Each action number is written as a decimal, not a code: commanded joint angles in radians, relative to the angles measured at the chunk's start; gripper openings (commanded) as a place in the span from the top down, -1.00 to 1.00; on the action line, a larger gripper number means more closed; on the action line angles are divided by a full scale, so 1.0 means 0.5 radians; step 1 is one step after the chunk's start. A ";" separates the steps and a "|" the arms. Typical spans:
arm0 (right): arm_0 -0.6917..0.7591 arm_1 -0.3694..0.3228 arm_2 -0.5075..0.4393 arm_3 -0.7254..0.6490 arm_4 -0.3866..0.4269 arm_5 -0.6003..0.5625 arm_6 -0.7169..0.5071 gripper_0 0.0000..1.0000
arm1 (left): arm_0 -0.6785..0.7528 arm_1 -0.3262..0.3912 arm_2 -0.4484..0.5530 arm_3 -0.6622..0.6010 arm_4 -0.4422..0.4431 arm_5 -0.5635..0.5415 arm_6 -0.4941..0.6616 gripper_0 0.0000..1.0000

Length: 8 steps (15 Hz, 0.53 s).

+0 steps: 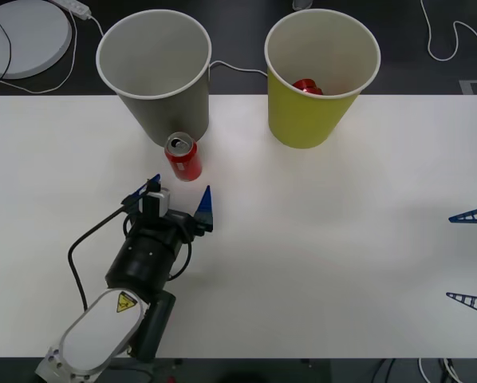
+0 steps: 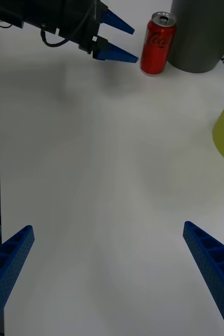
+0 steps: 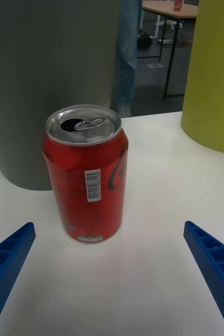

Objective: Put the can into the green bin and the plastic bottle into the gray bin

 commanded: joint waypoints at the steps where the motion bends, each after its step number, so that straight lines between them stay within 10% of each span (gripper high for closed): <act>1: 0.000 0.000 0.000 0.000 0.000 0.000 0.000 -1.00 | -0.104 -0.015 0.000 0.103 0.014 0.010 0.032 -1.00; 8: 0.000 0.000 0.000 0.000 0.000 0.000 0.000 -1.00 | -0.294 -0.058 0.000 0.284 0.044 0.037 0.090 -1.00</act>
